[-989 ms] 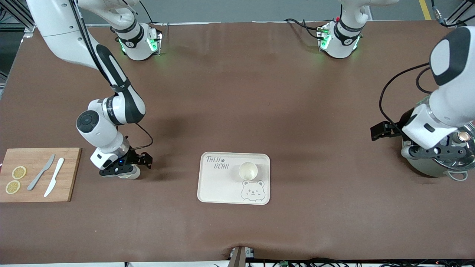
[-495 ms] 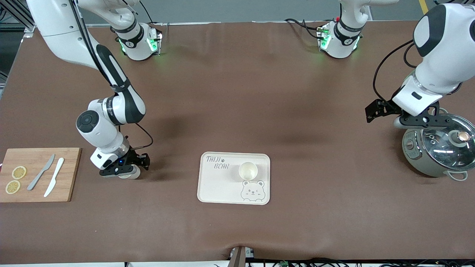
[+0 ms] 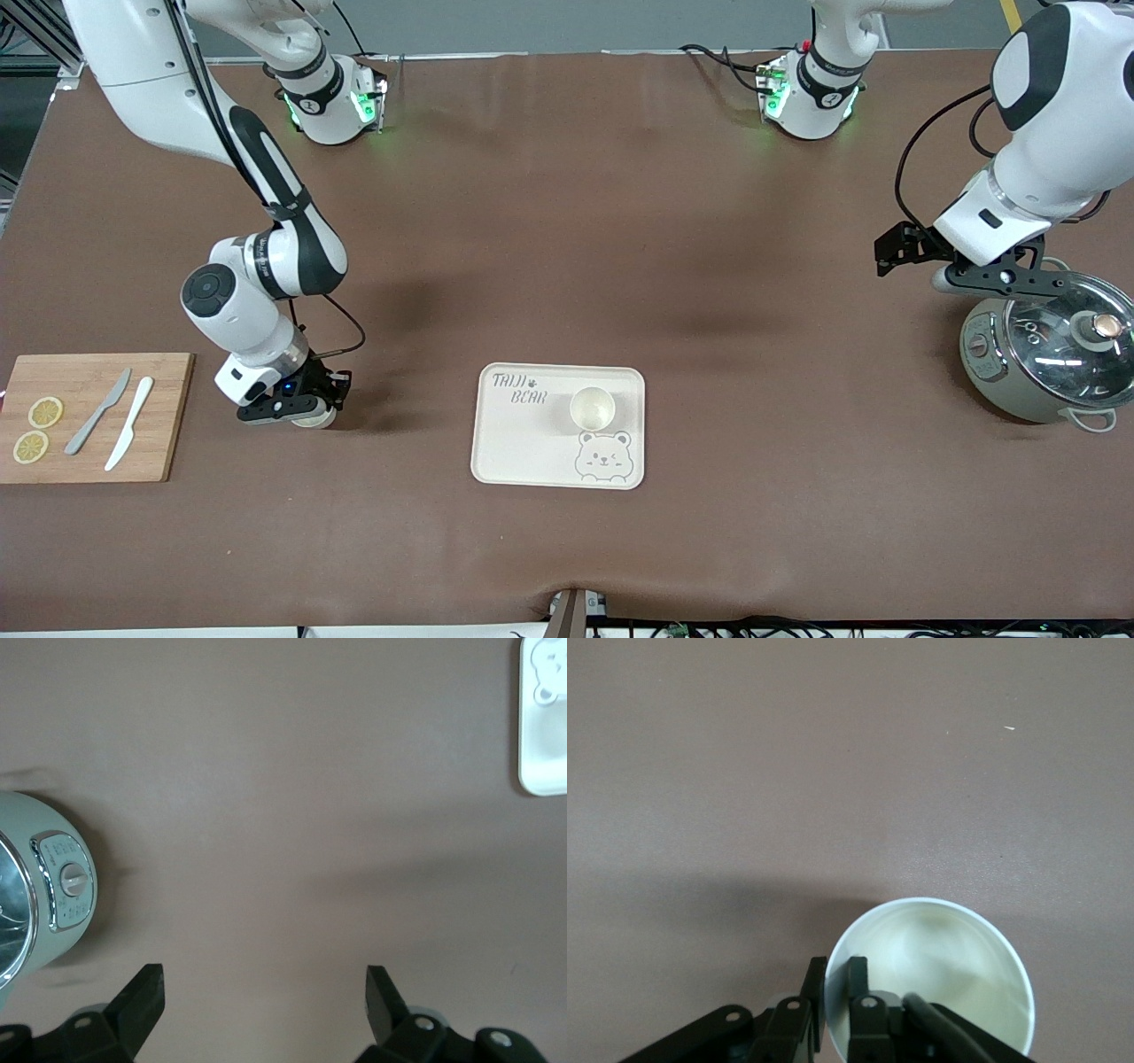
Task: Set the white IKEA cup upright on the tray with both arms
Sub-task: 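Lift the white cup with the right gripper off the table, then carry the cup with the right gripper onto the tray beside the other cup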
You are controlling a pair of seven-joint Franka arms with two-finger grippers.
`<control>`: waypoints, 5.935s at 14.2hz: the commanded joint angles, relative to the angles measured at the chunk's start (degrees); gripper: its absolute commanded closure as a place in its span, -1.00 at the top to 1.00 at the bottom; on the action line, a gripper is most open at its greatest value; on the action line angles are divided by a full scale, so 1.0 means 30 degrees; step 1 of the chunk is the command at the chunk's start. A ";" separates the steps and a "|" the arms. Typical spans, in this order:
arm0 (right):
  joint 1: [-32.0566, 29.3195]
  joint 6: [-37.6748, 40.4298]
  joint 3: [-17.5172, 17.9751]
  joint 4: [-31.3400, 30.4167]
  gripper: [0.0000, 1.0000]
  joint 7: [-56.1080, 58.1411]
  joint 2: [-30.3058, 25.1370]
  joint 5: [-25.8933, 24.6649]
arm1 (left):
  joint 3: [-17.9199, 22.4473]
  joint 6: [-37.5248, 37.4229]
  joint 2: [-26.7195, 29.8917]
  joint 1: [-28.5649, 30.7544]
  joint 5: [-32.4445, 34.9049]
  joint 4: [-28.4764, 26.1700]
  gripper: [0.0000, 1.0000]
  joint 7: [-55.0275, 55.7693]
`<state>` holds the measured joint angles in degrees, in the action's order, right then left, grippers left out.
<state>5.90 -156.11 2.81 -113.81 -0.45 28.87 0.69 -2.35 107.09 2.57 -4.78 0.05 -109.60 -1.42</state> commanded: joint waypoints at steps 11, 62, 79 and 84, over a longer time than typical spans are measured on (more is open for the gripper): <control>-0.0560 0.0180 0.0031 -0.0091 -0.45 0.0853 -0.0014 -0.0173 | 0.0110 -0.2526 0.0639 0.0421 -0.0398 0.2717 1.00 -0.0261; 0.4713 1.0873 0.0207 1.3092 -1.00 -0.9986 0.2389 -0.0026 | -0.0417 -0.5229 0.0287 0.1153 0.0246 0.5302 1.00 -0.0289; 0.6089 0.9528 0.0148 1.4235 -1.00 -1.3003 0.4263 -0.0172 | -0.0446 -0.5200 -0.0356 0.1007 0.0334 0.6208 1.00 -0.0026; 0.7084 0.8181 -0.0027 1.4235 -1.00 -1.3766 0.5404 -0.0435 | -0.0504 -0.5200 -0.0562 0.0948 0.0655 0.6297 1.00 0.0033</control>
<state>25.67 -130.53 3.63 -73.41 -39.69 42.61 0.67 -3.25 92.40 2.02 -1.87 0.39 -92.72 -2.23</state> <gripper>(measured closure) 0.974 0.000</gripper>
